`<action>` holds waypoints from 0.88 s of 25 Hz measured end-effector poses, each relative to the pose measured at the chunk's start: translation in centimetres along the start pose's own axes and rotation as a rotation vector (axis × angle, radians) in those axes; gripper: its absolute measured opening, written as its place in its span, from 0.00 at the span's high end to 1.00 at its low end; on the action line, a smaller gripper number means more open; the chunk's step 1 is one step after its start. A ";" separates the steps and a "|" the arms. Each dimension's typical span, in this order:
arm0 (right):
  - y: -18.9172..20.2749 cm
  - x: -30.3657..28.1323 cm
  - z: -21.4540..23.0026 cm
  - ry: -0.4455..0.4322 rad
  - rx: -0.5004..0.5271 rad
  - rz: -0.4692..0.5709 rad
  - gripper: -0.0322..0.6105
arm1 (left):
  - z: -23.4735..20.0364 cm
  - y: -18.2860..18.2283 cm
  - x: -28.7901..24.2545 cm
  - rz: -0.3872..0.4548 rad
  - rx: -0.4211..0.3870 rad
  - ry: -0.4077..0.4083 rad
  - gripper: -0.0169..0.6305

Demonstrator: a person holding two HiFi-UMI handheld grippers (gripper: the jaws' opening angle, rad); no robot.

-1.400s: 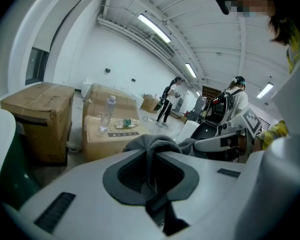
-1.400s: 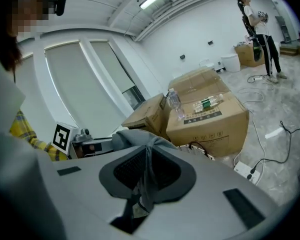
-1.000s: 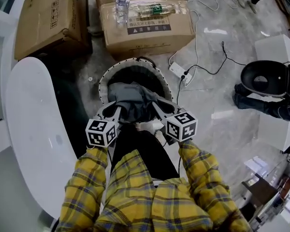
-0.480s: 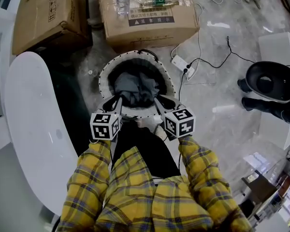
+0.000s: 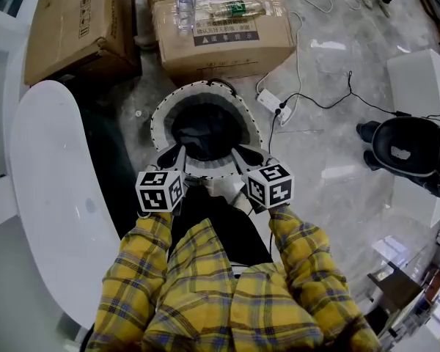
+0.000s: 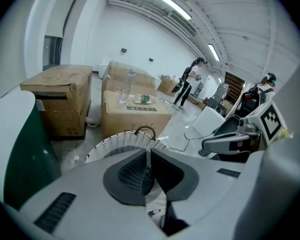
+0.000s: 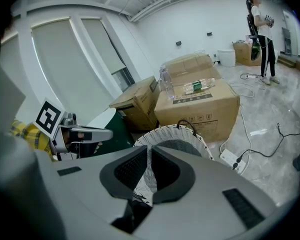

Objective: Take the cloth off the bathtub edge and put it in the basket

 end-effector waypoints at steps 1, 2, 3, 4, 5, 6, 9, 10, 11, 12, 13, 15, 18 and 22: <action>-0.3 0.3 -0.1 0.001 -0.002 0.009 0.88 | 0.2 -0.3 0.3 0.011 0.010 -0.003 0.91; -0.6 0.6 -0.2 0.003 -0.003 0.018 0.88 | 0.4 -0.7 0.6 0.023 0.022 -0.005 0.91; -0.8 0.9 -0.4 0.005 -0.003 0.027 0.88 | 0.6 -1.0 0.9 0.034 0.033 -0.006 0.92; -1.1 1.3 -0.6 0.005 -0.002 0.036 0.88 | 0.9 -1.3 1.3 0.044 0.043 -0.008 0.92; -1.3 1.8 -0.9 0.005 -0.001 0.044 0.88 | 1.2 -1.7 1.7 0.053 0.051 -0.010 0.92; -1.5 2.2 -1.2 0.003 -0.001 0.052 0.88 | 1.5 -2.0 2.1 0.063 0.056 -0.011 0.92; -2.3 3.7 -2.1 -0.008 0.000 0.078 0.89 | 2.8 -3.0 3.3 0.090 0.058 -0.013 0.92; -2.6 4.2 -2.3 -0.013 0.000 0.086 0.89 | 3.3 -3.3 3.8 0.101 0.057 -0.011 0.92; -2.9 4.7 -2.6 -0.018 0.002 0.095 0.89 | 3.8 -3.7 4.1 0.115 0.057 -0.008 0.92; -3.3 5.0 -2.8 -0.023 0.006 0.105 0.89 | 4.2 -4.2 4.4 0.131 0.056 -0.004 0.92; -3.9 5.3 -2.9 -0.028 0.012 0.118 0.89 | 4.6 -4.7 4.7 0.149 0.055 0.000 0.92; -5.1 5.9 -3.3 -0.038 0.031 0.145 0.89 | 5.4 -5.8 5.2 0.184 0.042 0.009 0.92; -6.4 7.5 -4.1 -0.050 0.061 0.186 0.90 | 6.9 -7.1 6.5 0.230 -0.011 0.006 0.92; -7.9 9.4 -4.6 -0.058 0.106 0.235 0.90 | 8.5 -9.3 8.4 0.326 -0.067 -0.015 0.92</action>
Point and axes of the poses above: the fingertips, and each gripper's own axes: x backward along the fingers, z to its right, y out of its underside, the point moved 2 cm from there along x, backward along the fingers, and after that the axes turned 5 degrees about z, right-handed, at the moved point
